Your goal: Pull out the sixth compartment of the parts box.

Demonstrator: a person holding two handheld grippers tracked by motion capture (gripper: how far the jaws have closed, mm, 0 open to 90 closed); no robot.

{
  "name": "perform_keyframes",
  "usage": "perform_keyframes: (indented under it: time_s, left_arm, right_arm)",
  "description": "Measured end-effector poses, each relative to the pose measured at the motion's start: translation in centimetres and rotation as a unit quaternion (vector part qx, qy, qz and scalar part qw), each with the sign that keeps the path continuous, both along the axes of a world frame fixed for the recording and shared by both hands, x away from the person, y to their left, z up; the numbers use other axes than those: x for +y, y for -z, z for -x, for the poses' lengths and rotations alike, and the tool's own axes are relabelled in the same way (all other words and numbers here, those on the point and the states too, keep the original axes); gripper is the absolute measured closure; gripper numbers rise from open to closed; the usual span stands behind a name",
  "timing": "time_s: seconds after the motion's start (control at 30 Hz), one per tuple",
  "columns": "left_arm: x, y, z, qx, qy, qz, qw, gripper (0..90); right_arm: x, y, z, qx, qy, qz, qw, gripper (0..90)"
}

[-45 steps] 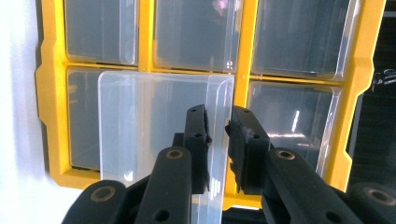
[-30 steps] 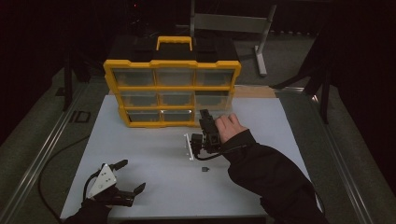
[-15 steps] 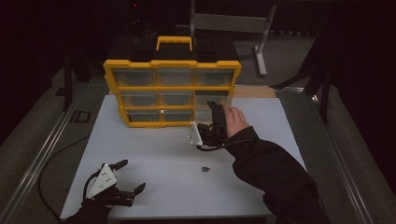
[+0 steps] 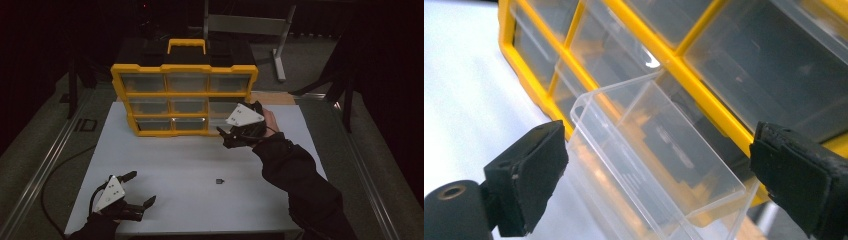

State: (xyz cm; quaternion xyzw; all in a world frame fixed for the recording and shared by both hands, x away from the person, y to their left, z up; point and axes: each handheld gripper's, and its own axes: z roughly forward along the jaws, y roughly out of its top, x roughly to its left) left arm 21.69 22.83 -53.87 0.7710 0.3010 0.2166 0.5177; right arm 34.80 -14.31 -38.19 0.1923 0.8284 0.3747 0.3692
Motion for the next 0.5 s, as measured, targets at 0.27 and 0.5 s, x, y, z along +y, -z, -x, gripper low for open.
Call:
perform_keyframes:
  time_s: [0.27,0.5]
  left_arm:
    - [0.0,0.0,0.0,0.000,0.000,-0.001,1.0000,0.0]
    - [0.0,0.0,0.0,-0.001,0.000,-0.002,1.0000,0.0]
  right_arm:
    - [-3.0,-0.3,-0.1,0.032,-0.018,-0.097,0.9946,8.5]
    - [-5.4,0.5,0.4,0.035,-0.026,-0.131,0.9904,8.5]
